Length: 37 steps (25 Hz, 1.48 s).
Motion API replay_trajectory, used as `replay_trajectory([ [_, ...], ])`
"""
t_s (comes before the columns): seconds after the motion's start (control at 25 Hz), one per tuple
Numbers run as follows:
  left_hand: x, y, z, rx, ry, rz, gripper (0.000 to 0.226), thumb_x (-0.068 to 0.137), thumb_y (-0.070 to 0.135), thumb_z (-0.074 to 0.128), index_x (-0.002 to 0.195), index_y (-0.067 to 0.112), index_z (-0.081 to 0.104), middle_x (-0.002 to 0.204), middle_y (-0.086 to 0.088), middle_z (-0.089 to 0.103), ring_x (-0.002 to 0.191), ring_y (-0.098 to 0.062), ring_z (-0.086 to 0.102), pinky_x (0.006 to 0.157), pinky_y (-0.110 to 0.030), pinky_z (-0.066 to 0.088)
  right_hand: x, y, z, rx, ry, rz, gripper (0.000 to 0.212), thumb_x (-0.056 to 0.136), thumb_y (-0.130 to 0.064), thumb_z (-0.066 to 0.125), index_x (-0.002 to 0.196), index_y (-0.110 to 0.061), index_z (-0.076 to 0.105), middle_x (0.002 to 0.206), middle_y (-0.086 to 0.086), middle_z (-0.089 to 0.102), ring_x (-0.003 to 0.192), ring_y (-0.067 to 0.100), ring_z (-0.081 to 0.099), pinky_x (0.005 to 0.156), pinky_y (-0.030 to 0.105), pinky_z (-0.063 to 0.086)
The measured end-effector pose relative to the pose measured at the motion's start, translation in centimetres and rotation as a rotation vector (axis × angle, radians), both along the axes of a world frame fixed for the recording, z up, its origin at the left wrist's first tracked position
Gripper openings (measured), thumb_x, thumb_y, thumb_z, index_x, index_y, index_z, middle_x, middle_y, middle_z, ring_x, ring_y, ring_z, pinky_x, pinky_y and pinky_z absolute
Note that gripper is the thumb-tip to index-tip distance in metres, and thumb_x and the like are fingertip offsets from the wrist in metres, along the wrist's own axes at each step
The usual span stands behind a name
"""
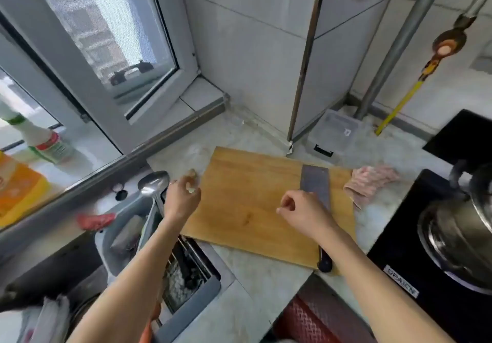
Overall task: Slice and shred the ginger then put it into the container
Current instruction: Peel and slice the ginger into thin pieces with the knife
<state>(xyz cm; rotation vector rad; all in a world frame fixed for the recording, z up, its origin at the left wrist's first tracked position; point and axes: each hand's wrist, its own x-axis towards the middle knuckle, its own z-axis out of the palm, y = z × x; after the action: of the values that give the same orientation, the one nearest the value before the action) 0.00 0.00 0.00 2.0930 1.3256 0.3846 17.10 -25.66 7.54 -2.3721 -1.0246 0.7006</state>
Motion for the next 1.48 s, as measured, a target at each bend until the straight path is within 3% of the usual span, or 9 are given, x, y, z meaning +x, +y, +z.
replay_trajectory([
  [0.16,1.0,3.0,-2.1,-0.069,0.159,-0.006,0.043,0.09,0.027,0.062,0.132,0.023,0.053,0.13,-0.016,0.05,0.094,-0.035,0.064,0.081,-0.043,0.056,-0.9,2.8,-2.6,-0.11,0.06,-0.002,0.011,0.095,-0.033,0.065,0.095,-0.022,0.064,0.087,-0.01,0.063,0.078,0.008,0.061,0.07,0.034,0.054],
  [0.44,1.8,5.0,-3.6,-0.096,0.08,0.098,0.043,0.096,0.038,0.053,0.134,0.016,0.05,0.125,-0.018,0.061,0.109,-0.036,0.059,0.087,-0.046,0.051,-0.8,2.7,-3.9,-0.144,0.074,-0.055,0.012,0.095,-0.033,0.065,0.097,-0.021,0.065,0.088,-0.009,0.063,0.079,0.007,0.06,0.069,0.031,0.053],
  [0.56,2.2,1.5,-1.3,-0.152,-0.148,0.15,0.05,0.095,0.056,0.054,0.124,0.015,0.059,0.107,-0.006,0.068,0.095,-0.022,0.065,0.076,-0.034,0.051,-0.6,1.4,-3.8,-0.123,0.088,-0.111,0.013,0.096,-0.033,0.065,0.097,-0.02,0.065,0.089,-0.008,0.063,0.08,0.008,0.061,0.071,0.033,0.055],
  [0.68,2.8,-4.7,0.5,-0.35,-0.277,0.018,0.048,0.089,0.063,0.061,0.114,0.022,0.065,0.096,0.008,0.068,0.088,-0.004,0.065,0.062,-0.014,0.047,-0.5,-0.9,-3.7,-0.089,0.094,-0.189,0.012,0.095,-0.033,0.065,0.095,-0.021,0.065,0.089,-0.009,0.063,0.081,0.005,0.06,0.067,0.026,0.052],
  [0.76,3.4,-8.4,0.2,-0.546,-0.328,-0.002,0.043,0.086,0.06,0.067,0.11,0.025,0.067,0.098,0.007,0.071,0.088,-0.007,0.067,0.061,-0.015,0.049,-0.4,-2.9,-4.0,-0.078,0.084,-0.238,0.011,0.094,-0.032,0.067,0.093,-0.021,0.066,0.087,-0.011,0.063,0.081,0.004,0.06,0.068,0.025,0.05],
  [0.92,4.8,-13.0,-1.8,-0.743,-0.347,0.085,0.01,0.091,0.037,0.07,0.097,0.032,0.065,0.089,0.005,0.073,0.09,-0.018,0.069,0.087,-0.043,0.057,0.2,-7.1,-4.6,-0.059,0.095,-0.347,0.012,0.092,-0.033,0.068,0.094,-0.021,0.066,0.086,-0.008,0.065,0.082,0.008,0.062,0.074,0.028,0.053],
  [1.04,6.1,-15.3,-1.5,-0.777,-0.32,0.085,0.018,0.092,0.032,0.069,0.108,0.023,0.067,0.077,0.01,0.071,0.088,-0.016,0.068,0.082,-0.033,0.054,0.7,-9.1,-5.3,-0.085,0.069,-0.421,0.02,0.093,-0.036,0.067,0.104,-0.019,0.064,0.093,-0.006,0.065,0.09,0.014,0.064,0.081,0.036,0.056],
  [1.24,8.5,-18.2,-0.4,-0.818,-0.311,0.121,0.023,0.093,0.022,0.069,0.113,0.013,0.064,0.092,-0.004,0.069,0.074,-0.015,0.069,0.078,-0.031,0.059,1.2,-8.9,-6.7,-0.257,0.066,-0.409,0.049,0.088,-0.046,0.07,0.116,-0.01,0.051,0.109,0.004,0.06,0.096,0.027,0.063,0.074,0.038,0.053],
  [1.48,9.4,-20.1,0.1,-0.847,-0.299,0.191,0.027,0.097,0.01,0.06,0.123,0.012,0.056,0.107,-0.009,0.063,0.092,-0.027,0.07,0.076,-0.033,0.06,2.9,-9.3,-6.3,-0.19,0.343,-0.434,0.03,0.077,-0.028,0.07,0.094,-0.011,0.053,0.091,0.003,0.057,0.075,0.02,0.058,0.059,0.032,0.043],
])
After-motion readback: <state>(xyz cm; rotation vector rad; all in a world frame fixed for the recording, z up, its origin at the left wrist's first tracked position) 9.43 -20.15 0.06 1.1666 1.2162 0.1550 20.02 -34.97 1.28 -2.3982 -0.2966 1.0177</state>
